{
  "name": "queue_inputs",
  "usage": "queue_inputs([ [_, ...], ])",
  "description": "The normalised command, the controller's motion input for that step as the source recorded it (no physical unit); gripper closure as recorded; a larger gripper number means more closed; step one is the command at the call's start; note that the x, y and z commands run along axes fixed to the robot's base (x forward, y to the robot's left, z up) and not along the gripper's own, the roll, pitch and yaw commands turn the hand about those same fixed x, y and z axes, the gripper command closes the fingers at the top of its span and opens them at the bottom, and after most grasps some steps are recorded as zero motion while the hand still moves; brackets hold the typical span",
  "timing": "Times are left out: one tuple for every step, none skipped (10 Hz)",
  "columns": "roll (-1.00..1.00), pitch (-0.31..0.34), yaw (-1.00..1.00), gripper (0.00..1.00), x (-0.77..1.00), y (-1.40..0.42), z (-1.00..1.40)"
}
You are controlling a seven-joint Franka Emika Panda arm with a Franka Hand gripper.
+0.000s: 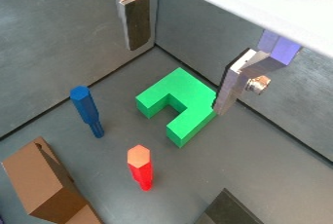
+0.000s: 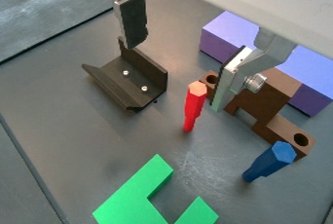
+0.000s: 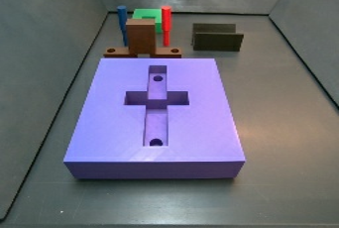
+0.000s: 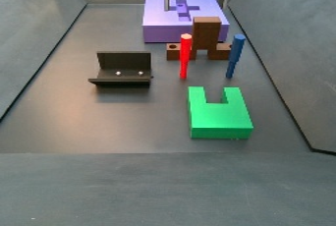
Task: Pick up the green object. Move up. Place the green object on the fixture. Regrasp the green object. Move to above the board. Insert the green object.
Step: Pick up the green object.
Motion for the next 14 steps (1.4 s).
queue_inputs([
  [-0.03,0.000,0.00,0.00,0.00,0.00,-0.04],
  [-0.04,-0.147,0.00,0.00,-0.06,0.00,-0.08],
  [-0.20,-0.293,-0.08,0.00,-0.03,0.21,-0.43],
  [-0.17,-0.264,-0.03,0.00,0.10,0.50,-0.49],
  [-0.18,-0.256,-0.17,0.00,0.12,0.46,-0.49],
  [-0.22,-0.293,-0.20,0.00,0.16,0.39,-0.39],
  [-0.26,-0.300,-0.21,0.00,0.15,0.30,-0.35],
  [-0.32,-0.251,-0.21,0.00,0.04,0.12,-0.38],
  [-0.37,-0.236,-0.19,0.00,0.00,0.06,-0.34],
  [-0.36,-0.240,-0.24,0.00,0.00,0.05,-0.36],
  [-0.32,-0.220,-0.24,0.00,0.00,0.08,-0.44],
  [-0.28,-0.201,-0.18,0.00,0.00,0.06,-0.52],
  [-0.15,-0.201,-0.06,0.00,0.05,0.00,-0.70],
  [-0.05,-0.201,0.00,0.00,0.10,0.00,-0.85],
])
